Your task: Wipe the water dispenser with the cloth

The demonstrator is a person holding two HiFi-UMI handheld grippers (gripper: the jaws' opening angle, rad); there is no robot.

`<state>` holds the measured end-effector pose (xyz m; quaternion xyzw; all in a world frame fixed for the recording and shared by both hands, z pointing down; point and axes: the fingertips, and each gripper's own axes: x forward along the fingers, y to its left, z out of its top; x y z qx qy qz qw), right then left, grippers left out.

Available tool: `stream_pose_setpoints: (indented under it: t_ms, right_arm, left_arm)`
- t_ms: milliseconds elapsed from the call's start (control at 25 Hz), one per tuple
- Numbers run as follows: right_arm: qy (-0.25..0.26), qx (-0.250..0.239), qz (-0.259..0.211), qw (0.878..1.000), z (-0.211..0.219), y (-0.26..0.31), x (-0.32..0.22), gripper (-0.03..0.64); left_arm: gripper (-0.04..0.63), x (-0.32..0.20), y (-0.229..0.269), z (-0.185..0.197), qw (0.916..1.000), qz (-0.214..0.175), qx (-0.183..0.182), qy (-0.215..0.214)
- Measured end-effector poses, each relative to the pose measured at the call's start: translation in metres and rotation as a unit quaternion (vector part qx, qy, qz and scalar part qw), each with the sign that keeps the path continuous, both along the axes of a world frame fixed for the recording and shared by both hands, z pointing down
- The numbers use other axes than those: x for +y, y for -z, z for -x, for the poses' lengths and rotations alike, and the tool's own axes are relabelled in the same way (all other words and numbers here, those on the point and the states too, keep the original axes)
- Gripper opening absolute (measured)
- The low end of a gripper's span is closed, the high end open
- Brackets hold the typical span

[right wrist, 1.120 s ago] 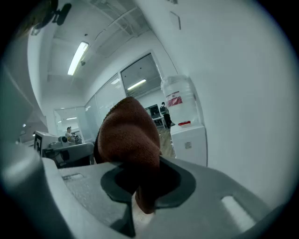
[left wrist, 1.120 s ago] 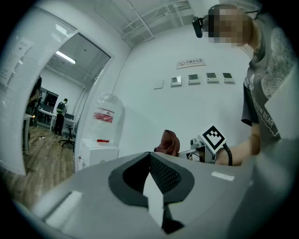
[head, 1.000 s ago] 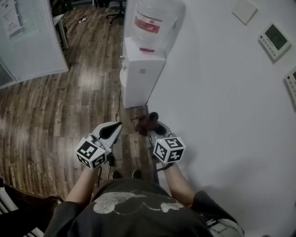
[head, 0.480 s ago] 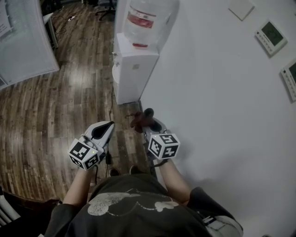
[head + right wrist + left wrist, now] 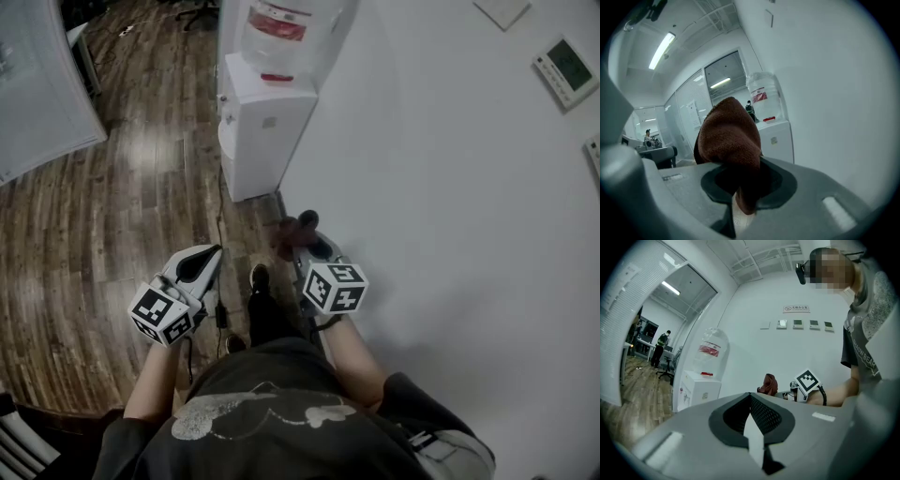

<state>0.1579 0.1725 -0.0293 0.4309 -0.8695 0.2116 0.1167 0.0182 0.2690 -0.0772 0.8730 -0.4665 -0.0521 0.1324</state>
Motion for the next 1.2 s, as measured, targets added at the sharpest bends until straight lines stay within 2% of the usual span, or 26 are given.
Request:
stream_pose_setpoints:
  t_ms: [280,600,760,920,1080,1200]
  right_arm:
    - [0.004,-0.007,0.006,1.0,0.027,-0.011,-0.079,0.058]
    - [0.015,-0.03,0.012,0.999,0.084,-0.018,-0.211,0.058]
    - [0.039,-0.029,0.032,0.998,0.116,-0.037,-0.263,0.058]
    - [0.081,-0.029,0.016,0.996,0.154,-0.049,-0.306,0.058]
    - [0.081,-0.043,0.009,0.996,0.179,-0.062,-0.344,0.058]
    - [0.074,-0.045,0.004,0.996,0.19,-0.074,-0.359,0.058]
  left_arm:
    - [0.017,-0.06,0.001,0.028,0.9998,0.007,-0.003,0.02]
    - [0.017,-0.178,0.0,0.052,0.9996,0.019,-0.003,0.02]
    - [0.017,-0.24,-0.01,0.058,0.9993,0.031,-0.006,0.018]
    - [0.017,-0.291,-0.021,0.067,0.999,0.033,-0.003,0.03]
    - [0.017,-0.323,-0.041,0.082,0.9983,0.04,-0.005,0.043]
    - [0.017,-0.329,-0.061,0.093,0.9977,0.05,0.002,0.047]
